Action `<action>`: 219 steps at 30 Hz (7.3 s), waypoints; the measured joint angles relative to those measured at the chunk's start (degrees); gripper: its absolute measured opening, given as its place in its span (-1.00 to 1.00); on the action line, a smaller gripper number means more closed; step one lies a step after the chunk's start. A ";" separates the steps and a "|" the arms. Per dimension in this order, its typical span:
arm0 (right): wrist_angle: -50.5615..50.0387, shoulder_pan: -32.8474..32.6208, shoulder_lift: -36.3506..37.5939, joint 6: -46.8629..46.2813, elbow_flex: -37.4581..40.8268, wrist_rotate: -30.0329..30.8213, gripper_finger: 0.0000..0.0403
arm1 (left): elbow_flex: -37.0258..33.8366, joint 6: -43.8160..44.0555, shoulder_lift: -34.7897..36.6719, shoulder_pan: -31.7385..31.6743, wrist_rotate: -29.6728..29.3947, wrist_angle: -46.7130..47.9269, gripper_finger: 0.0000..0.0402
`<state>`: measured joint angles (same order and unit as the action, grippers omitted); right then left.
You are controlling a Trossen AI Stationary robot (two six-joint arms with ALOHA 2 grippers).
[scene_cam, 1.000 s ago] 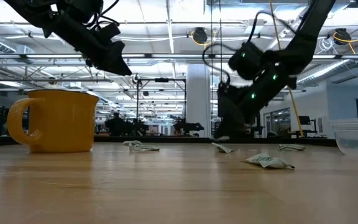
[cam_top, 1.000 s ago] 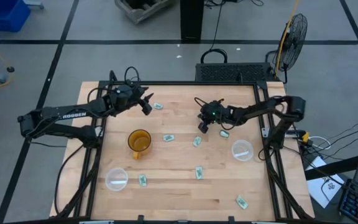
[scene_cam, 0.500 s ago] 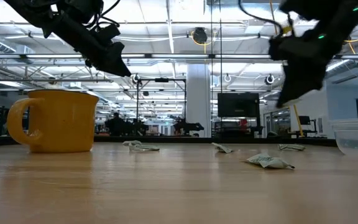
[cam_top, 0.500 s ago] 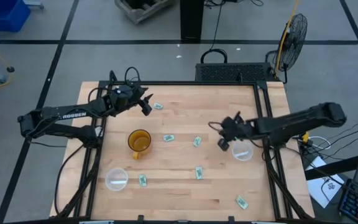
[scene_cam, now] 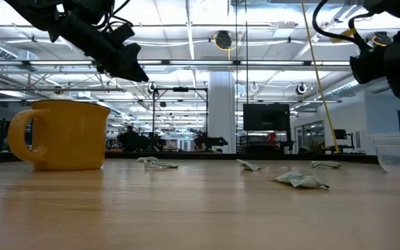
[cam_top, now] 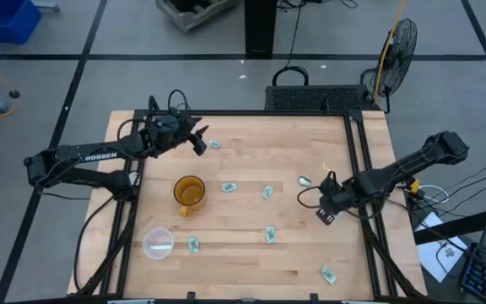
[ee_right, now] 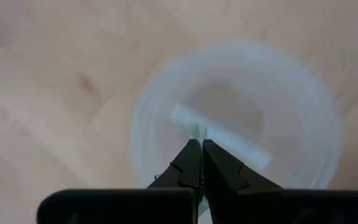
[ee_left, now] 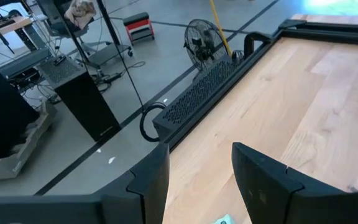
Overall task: Pick and place Stevia / Truvia into bins
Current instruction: Put the stevia packet into the right transparent container, then put the stevia packet into the left transparent container
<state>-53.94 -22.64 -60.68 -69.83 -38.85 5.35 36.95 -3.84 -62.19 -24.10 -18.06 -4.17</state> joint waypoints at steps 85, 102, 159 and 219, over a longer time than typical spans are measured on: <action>60.59 23.44 0.87 64.73 5.86 33.37 -0.49 | -0.15 -7.86 -34.88 -5.43 14.61 -9.78 -0.97; 68.29 24.04 0.87 78.09 5.86 33.43 -0.49 | -0.04 7.53 11.70 18.40 13.56 26.66 -0.98; 84.72 36.09 0.89 82.50 5.86 22.87 -0.49 | 0.00 94.09 -9.40 72.87 22.39 41.72 -0.88; 59.70 36.31 -19.13 67.68 -4.90 0.80 -0.49 | 15.69 2.56 -32.68 17.00 21.21 17.32 -0.30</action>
<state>5.76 13.67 -79.81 -2.15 -43.75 6.15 52.64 -1.28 -94.87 -7.10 3.15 13.15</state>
